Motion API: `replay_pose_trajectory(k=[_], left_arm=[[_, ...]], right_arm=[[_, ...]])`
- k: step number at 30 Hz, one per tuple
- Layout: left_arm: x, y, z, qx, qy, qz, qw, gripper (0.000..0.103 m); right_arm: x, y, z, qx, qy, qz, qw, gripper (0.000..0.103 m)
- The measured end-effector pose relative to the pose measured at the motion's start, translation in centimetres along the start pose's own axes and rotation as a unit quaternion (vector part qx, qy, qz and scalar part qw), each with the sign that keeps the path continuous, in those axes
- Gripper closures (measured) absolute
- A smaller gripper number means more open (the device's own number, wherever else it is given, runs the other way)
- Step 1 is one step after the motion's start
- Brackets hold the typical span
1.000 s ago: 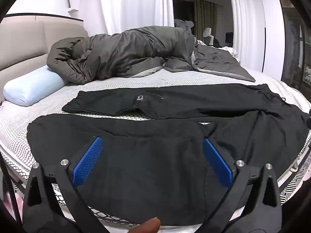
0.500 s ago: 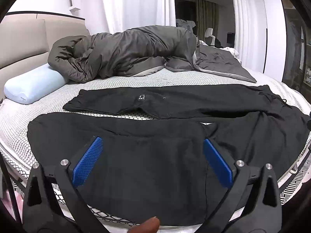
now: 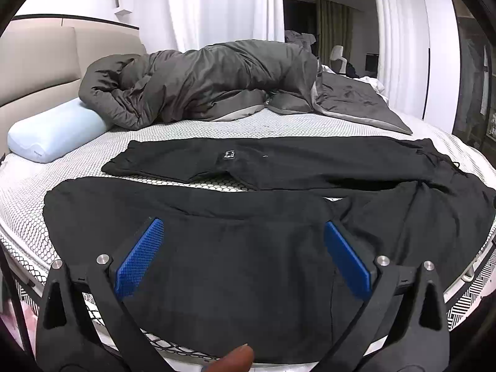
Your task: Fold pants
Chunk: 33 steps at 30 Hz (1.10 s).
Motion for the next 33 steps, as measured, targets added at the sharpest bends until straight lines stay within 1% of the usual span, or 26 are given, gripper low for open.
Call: replay_pose_trajectory(k=[4,8,11,15,18,21,23,25,27,29,30,31,32,33], left_arm=[[-0.5,0.1,-0.1,-0.007,-0.011,0.006,0.9999,0.001],[-1.0,-0.6,0.3,-0.006,-0.024,0.013,0.9996,0.001],[-0.8,-1.5,0.7,-0.006,-0.020,0.015,0.9997,0.001],[-0.5,-3.4,1.0,-0.008,-0.002,0.022,0.9997,0.001],[-1.0,-5.0,1.2,-0.003,-0.011,0.024,0.9997,0.001],[-2.1,-6.1,1.0,-0.003,-0.031,0.025,0.9992,0.001],[-3.5,-6.6,0.7,-0.005,-0.053,0.027,0.9982,0.001],[-5.4,-7.1,0.1,-0.010,-0.079,0.027,0.9964,0.001],[-7.1,-6.9,-0.3,-0.015,-0.102,0.029,0.9942,0.001],[-9.0,-7.0,-1.4,-0.020,-0.129,0.035,0.9908,0.001],[-10.0,-6.9,-1.9,-0.023,-0.143,0.032,0.9890,0.001],[-11.2,-6.8,-2.6,-0.025,-0.160,0.030,0.9864,0.002],[-12.3,-6.6,-3.2,-0.028,-0.173,0.032,0.9840,0.007],[-13.6,-6.4,-4.0,-0.036,-0.189,0.034,0.9807,0.010]], right_arm=[[0.2,-0.1,0.1,0.001,0.003,0.001,1.000,0.000],[0.5,-0.1,0.3,0.003,0.013,0.003,1.000,0.000],[0.6,0.0,0.4,0.000,0.015,0.003,1.000,0.000],[0.9,-0.2,0.9,0.009,0.029,0.009,0.999,0.000],[1.4,-0.3,1.5,0.020,0.055,0.014,0.998,0.000],[2.0,-0.2,2.0,0.028,0.074,0.014,0.997,0.000],[2.4,0.0,2.3,0.031,0.092,0.020,0.995,0.000],[3.0,0.2,2.6,0.037,0.100,0.015,0.994,0.000],[3.3,0.6,2.4,0.024,0.093,0.005,0.995,0.000],[3.6,0.5,2.2,0.026,0.078,-0.002,0.997,0.000],[3.7,0.3,2.1,0.031,0.067,-0.009,0.997,0.000],[3.9,0.2,2.1,0.035,0.062,-0.015,0.997,0.000],[4.2,0.2,2.1,0.034,0.061,-0.022,0.997,0.000],[4.4,0.4,2.0,0.016,0.071,-0.027,0.997,0.000]])
Point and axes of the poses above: each gripper's, at about its wrist camera, not at the fingertips, and y roughly the way its jaws point, x to its right, z to its top, the point moved 5 cm from there along y, roughly the way its jaws point, and after that the axes turned 13 degrees about y, right-handed, at the moved point
